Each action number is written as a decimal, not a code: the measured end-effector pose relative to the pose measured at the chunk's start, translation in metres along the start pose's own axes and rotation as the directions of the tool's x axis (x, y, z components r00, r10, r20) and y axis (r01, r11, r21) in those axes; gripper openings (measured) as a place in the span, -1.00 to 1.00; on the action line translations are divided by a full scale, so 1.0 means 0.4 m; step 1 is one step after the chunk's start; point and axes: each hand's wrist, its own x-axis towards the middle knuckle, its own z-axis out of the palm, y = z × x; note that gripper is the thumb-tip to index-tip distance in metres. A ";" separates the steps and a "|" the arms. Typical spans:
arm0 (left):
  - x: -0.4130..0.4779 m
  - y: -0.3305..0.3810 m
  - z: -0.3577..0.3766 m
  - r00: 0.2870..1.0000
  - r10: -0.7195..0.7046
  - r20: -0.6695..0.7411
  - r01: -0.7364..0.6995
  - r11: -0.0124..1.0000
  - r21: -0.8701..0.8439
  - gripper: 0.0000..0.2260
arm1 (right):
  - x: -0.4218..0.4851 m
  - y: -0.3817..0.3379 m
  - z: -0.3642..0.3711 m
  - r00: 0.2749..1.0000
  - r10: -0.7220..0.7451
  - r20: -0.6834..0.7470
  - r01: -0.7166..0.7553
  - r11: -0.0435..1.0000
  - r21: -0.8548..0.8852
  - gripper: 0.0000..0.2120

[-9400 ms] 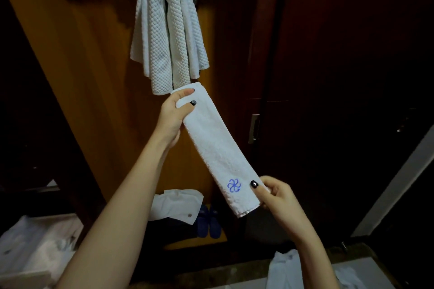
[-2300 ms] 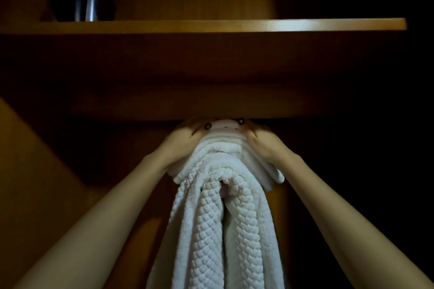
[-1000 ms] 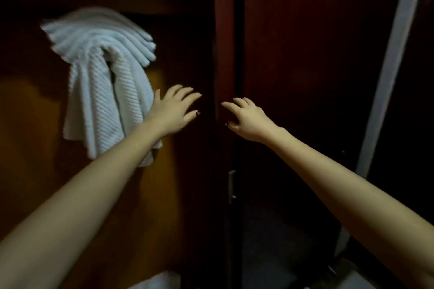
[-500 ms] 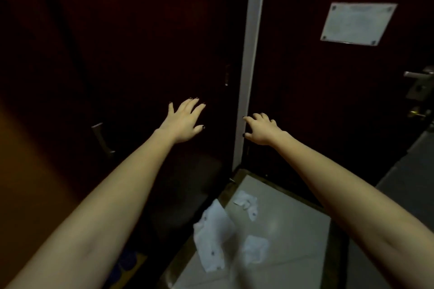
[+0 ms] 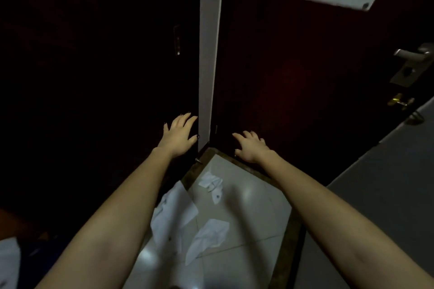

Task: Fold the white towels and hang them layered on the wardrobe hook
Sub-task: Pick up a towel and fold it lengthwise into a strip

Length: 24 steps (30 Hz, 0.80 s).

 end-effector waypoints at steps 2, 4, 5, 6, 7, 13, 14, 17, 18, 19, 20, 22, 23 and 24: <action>0.037 -0.013 0.057 0.999 -0.024 0.043 0.025 1.000 -0.007 -0.40 | 0.053 0.026 0.046 0.998 -0.013 0.056 0.013 1.000 0.007 -0.38; 0.084 -0.029 0.109 0.997 -0.036 0.074 0.036 0.999 0.000 -0.40 | 0.120 0.037 0.079 0.996 -0.039 0.084 0.037 0.999 0.022 -0.38; 0.111 -0.037 0.133 0.996 -0.034 0.084 0.035 0.999 -0.003 -0.41 | 0.158 0.041 0.093 0.995 -0.051 0.085 0.049 0.998 0.035 -0.39; 0.138 -0.046 0.162 0.995 -0.026 0.097 0.026 1.000 -0.002 -0.41 | 0.199 0.045 0.110 0.995 -0.063 0.080 0.060 0.997 0.049 -0.39; 0.167 -0.056 0.195 0.994 -0.012 0.105 0.011 1.000 0.013 -0.41 | 0.243 0.051 0.131 0.996 -0.067 0.064 0.064 0.996 0.057 -0.39; 0.317 -0.172 0.495 0.979 0.081 0.187 -0.125 0.962 0.242 -0.42 | 0.517 0.129 0.402 0.997 -0.078 0.028 0.075 0.994 0.082 -0.41; 0.339 -0.197 0.567 0.975 0.087 0.207 -0.140 0.955 0.260 -0.43 | 0.565 0.152 0.475 0.996 -0.079 0.039 0.076 0.994 0.075 -0.40; 0.399 -0.272 0.815 0.975 0.068 0.213 -0.129 0.949 0.287 -0.44 | 0.719 0.222 0.708 0.996 -0.077 0.050 0.075 0.996 0.043 -0.39; 0.411 -0.294 0.886 0.975 0.044 0.217 -0.105 0.955 0.278 -0.45 | 0.761 0.237 0.771 0.995 -0.084 0.062 0.082 0.996 0.035 -0.39; 0.429 -0.319 0.986 0.975 0.040 0.219 -0.101 0.956 0.277 -0.46 | 0.812 0.257 0.863 0.994 -0.086 0.062 0.084 0.996 0.036 -0.40; 0.444 -0.339 1.070 0.978 0.034 0.204 -0.091 0.957 0.276 -0.47 | 0.855 0.274 0.938 0.994 -0.090 0.053 0.089 0.996 0.020 -0.40; 0.480 -0.378 1.250 0.980 0.035 0.197 -0.087 0.961 0.261 -0.48 | 0.950 0.308 1.103 0.994 -0.094 0.053 0.092 0.995 0.035 -0.41; 0.494 -0.394 1.341 0.979 0.039 0.201 -0.090 0.964 0.250 -0.48 | 0.995 0.322 1.185 0.994 -0.090 0.058 0.086 0.994 0.064 -0.41; 0.503 -0.410 1.428 0.978 0.044 0.202 -0.094 0.965 0.244 -0.48 | 1.037 0.335 1.259 0.994 -0.095 0.054 0.090 0.992 0.086 -0.41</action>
